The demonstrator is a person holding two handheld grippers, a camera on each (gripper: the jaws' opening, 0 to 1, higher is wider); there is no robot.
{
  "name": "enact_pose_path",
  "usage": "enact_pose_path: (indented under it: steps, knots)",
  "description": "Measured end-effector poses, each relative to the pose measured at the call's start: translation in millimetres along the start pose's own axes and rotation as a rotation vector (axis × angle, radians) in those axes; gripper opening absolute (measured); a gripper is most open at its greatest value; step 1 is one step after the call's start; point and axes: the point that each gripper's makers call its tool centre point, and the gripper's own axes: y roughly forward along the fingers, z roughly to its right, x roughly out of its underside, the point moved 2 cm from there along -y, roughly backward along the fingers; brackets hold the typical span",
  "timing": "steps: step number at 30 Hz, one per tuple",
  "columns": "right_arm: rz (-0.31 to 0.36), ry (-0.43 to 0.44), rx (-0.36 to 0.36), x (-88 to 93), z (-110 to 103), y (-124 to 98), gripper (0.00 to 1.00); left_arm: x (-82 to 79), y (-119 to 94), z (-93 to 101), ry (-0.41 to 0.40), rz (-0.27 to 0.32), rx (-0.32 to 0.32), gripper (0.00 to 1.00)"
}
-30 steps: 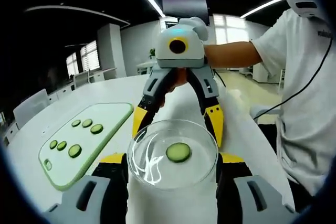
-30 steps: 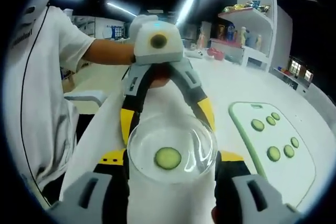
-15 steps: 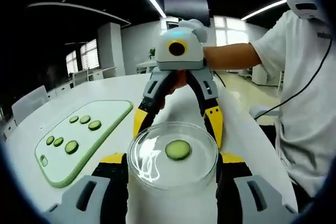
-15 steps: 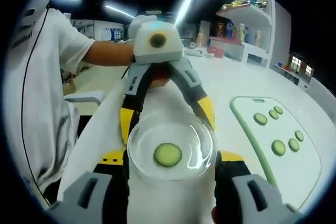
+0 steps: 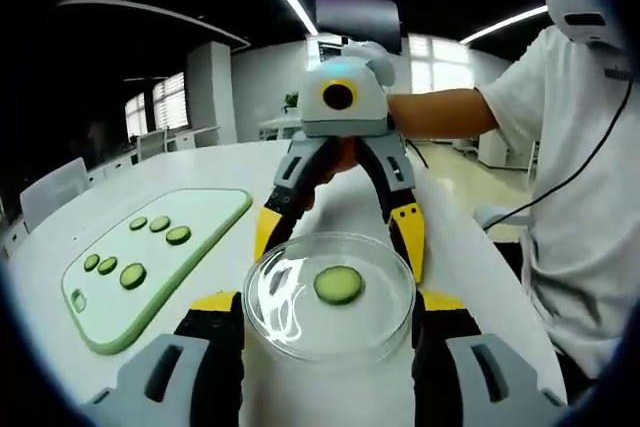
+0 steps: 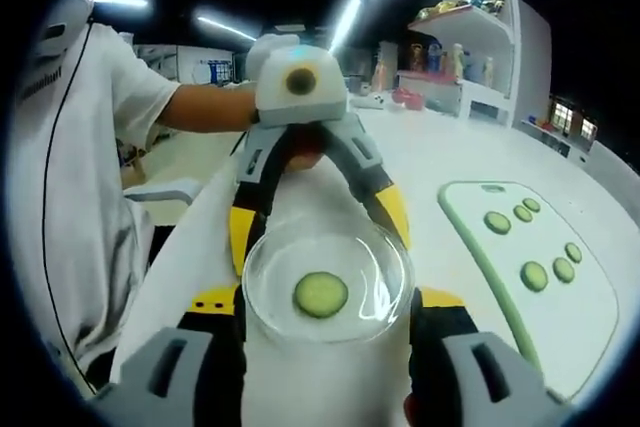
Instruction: Open the petri dish lid, add cucumber slices into the petri dish, and close the lid
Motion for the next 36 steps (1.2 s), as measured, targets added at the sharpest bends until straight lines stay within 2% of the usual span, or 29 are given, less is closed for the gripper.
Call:
enact_pose_path:
  steps: [7, 10, 19, 21, 25, 31, 36]
  knots:
    - [0.024, 0.036, 0.022, 2.5, -0.5, -1.5, 0.66, 0.0, -1.3, 0.4, -0.03, 0.036, -0.006, 0.69]
    - [0.031, 0.048, 0.026, 3.4, 0.9, -3.2, 0.69, -0.6, -3.4, -2.0, -0.035, 0.048, -0.021, 0.72]
    - [0.121, 0.08, 0.093, -8.0, 0.2, -18.1, 0.71, -10.7, -16.7, 5.9, -0.021, 0.105, -0.061, 0.74]
    - [0.141, 0.089, 0.121, -12.1, 2.1, -21.6, 0.71, -12.4, -19.9, 6.8, -0.014, 0.115, -0.078, 0.74]
    - [0.203, 0.103, 0.247, -22.7, 14.3, -34.8, 0.72, -19.9, -28.0, 1.8, -0.019, 0.158, -0.132, 0.74]
    - [0.291, 0.12, 0.372, -31.2, 31.2, -56.3, 0.73, -15.9, -37.0, -1.4, -0.013, 0.143, -0.174, 0.74]
    - [0.375, 0.128, 0.495, -43.3, 43.7, -79.2, 0.73, -21.8, -50.1, -9.6, -0.012, 0.178, -0.245, 0.74]
